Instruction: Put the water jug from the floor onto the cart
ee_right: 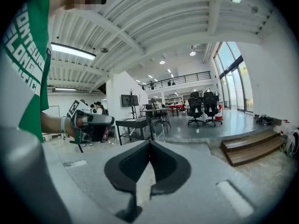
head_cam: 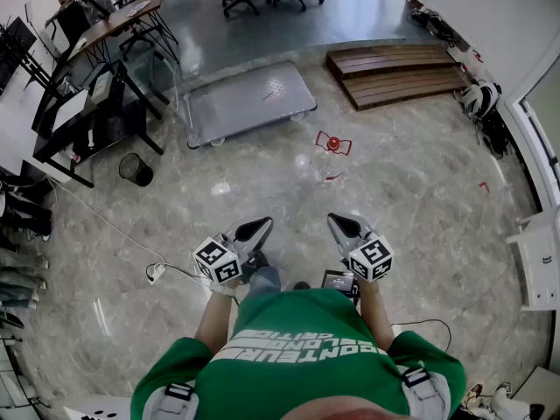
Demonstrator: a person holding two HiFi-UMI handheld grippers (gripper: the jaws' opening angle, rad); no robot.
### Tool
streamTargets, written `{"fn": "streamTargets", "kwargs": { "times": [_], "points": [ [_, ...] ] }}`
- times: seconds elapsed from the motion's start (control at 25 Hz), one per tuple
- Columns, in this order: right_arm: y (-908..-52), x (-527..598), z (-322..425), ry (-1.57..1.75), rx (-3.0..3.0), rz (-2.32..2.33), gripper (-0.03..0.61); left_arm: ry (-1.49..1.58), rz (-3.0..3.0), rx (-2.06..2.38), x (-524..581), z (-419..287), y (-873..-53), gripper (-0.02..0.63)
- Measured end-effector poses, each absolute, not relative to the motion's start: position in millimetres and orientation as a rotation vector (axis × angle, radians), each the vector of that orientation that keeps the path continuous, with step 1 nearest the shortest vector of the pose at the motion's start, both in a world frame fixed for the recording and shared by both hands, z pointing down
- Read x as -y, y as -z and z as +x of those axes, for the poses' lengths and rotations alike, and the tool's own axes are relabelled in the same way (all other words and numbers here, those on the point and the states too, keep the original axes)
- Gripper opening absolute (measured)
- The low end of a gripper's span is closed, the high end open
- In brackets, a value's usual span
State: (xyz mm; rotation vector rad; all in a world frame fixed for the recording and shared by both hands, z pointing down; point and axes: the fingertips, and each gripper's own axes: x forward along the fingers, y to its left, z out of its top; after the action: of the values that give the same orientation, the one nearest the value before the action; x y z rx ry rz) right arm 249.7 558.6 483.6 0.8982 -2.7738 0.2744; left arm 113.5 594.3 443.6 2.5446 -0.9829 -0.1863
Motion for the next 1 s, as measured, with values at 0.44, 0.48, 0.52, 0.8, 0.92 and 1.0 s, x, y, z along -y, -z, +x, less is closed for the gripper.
{"fn": "streamTargets", "kwargs": {
  "times": [0.44, 0.48, 0.52, 0.8, 0.92, 1.0],
  "points": [
    [-484, -551, 227, -0.245, 2.767, 0.844, -0.008, 0.173, 2.539, 0.971, -585, 104, -445, 0.015],
    [-483, -550, 226, -0.248, 2.768, 0.846, -0.008, 0.173, 2.539, 0.97, -584, 103, -445, 0.015],
    [-483, -548, 225, -0.251, 2.768, 0.849, -0.008, 0.172, 2.538, 0.969, -582, 103, -444, 0.015],
    [-481, -533, 221, -0.275, 2.777, 0.879, -0.008, 0.165, 2.527, 0.964, -570, 93, -448, 0.015],
    [-482, -528, 214, -0.283, 2.78, 0.877, -0.008, 0.157, 2.515, 0.963, -567, 86, -452, 0.015],
    [-483, -522, 208, -0.286, 2.782, 0.875, -0.008, 0.157, 2.51, 0.965, -562, 80, -454, 0.015]
  ]
}}
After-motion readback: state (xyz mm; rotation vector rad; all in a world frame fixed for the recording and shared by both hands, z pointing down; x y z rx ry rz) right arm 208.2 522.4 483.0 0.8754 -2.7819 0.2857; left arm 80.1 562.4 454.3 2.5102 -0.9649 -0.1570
